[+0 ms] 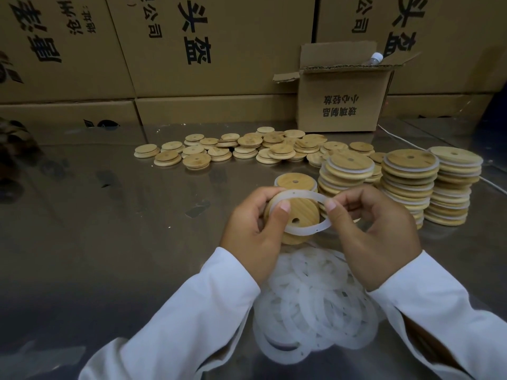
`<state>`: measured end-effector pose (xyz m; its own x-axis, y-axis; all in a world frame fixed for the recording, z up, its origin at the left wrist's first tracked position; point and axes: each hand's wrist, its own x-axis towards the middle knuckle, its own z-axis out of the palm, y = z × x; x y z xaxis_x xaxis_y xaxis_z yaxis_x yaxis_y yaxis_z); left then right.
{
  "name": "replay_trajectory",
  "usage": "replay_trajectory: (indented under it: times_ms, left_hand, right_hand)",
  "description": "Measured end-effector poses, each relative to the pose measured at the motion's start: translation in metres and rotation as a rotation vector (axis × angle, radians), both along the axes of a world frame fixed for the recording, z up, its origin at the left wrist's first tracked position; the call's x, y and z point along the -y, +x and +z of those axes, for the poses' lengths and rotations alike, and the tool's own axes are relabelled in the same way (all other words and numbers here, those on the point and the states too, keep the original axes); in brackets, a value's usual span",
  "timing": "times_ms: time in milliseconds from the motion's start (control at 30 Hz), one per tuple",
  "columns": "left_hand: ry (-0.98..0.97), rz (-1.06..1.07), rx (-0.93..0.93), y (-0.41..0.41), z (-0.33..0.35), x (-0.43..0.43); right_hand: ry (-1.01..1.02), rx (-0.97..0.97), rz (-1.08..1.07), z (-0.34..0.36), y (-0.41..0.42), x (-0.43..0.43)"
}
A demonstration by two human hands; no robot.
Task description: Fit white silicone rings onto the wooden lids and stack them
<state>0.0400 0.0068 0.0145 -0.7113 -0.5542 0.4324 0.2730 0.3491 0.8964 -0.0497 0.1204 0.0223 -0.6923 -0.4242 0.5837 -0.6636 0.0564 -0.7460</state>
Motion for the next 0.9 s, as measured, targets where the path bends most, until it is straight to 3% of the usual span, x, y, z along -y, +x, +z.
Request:
replay_trajectory:
  times_ms: [433,700,900]
  left_hand:
    - [0.481,-0.024,-0.033,-0.003,0.0017,-0.0038]
    - [0.528,-0.216,-0.078,-0.0011,0.0031,-0.004]
    - [0.468,-0.117,-0.065,-0.0018,0.0001,0.0004]
  right_hand:
    - [0.03,0.158,0.127,0.0041,0.0044,0.0016]
    - [-0.189,0.357,0.182,0.0084,-0.0021,-0.0012]
    - [-0.162,0.256,0.102,0.006,0.0009,-0.0016]
